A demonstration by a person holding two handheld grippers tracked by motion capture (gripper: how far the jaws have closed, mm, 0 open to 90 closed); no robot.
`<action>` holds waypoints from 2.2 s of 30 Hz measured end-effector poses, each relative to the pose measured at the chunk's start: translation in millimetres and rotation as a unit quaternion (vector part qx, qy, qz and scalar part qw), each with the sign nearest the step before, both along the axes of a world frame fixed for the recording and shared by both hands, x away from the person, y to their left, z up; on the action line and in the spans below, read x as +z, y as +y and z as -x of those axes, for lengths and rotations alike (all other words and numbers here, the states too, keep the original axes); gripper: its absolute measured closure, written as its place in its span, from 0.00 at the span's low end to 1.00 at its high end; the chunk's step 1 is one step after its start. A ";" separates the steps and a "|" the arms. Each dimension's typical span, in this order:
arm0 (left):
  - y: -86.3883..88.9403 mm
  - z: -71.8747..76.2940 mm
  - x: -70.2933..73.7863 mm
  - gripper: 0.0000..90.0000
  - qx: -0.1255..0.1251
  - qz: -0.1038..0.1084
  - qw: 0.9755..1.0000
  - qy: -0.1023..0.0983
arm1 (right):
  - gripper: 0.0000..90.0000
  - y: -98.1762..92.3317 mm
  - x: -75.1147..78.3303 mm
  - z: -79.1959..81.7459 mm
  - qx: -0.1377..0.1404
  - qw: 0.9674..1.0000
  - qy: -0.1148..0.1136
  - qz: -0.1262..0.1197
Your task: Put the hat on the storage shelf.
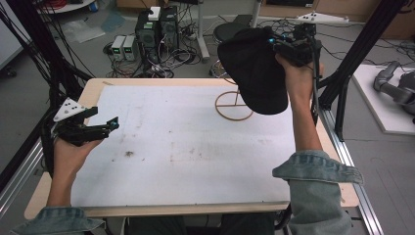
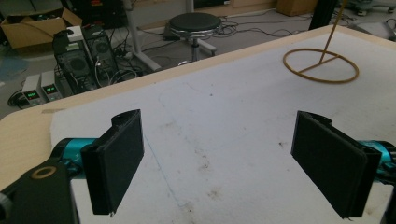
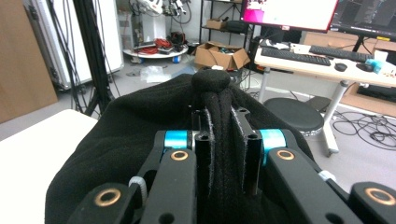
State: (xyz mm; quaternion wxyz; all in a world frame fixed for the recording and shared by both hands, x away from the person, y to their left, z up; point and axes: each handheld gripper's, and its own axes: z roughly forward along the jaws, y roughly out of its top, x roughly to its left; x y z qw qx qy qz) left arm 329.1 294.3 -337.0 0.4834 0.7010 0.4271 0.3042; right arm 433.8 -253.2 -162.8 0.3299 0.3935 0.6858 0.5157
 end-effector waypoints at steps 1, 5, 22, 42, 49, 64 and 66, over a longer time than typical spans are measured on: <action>-0.2 -0.2 -0.5 0.19 0.000 0.000 1.000 0.001 | 0.91 1.0 -1.5 -3.2 0.000 1.000 0.002 -0.001; -0.4 -0.5 -1.8 0.19 0.000 0.000 1.000 0.002 | 0.91 2.5 -7.3 -14.4 -0.007 1.000 0.005 -0.005; 0.7 -1.2 -3.8 0.19 0.002 -0.002 1.000 0.006 | 0.91 21.1 -28.0 -53.2 -0.020 0.999 0.026 -0.004; 0.1 -1.1 -4.5 0.19 -0.003 -0.003 1.000 0.008 | 0.90 37.7 -48.0 -76.6 -0.032 0.997 0.057 0.031; -0.7 -1.3 -4.9 0.19 -0.004 -0.001 1.000 0.008 | 0.89 40.8 -52.7 -80.5 -0.034 0.997 0.067 0.035; -2.1 -0.3 -3.6 0.20 -0.007 -0.002 1.000 0.006 | 0.83 40.4 -58.7 -84.9 -0.033 0.996 0.081 0.021; -1.9 0.0 -3.2 0.20 -0.008 -0.003 1.000 0.006 | 0.82 40.2 -59.7 -85.3 -0.032 0.996 0.084 0.020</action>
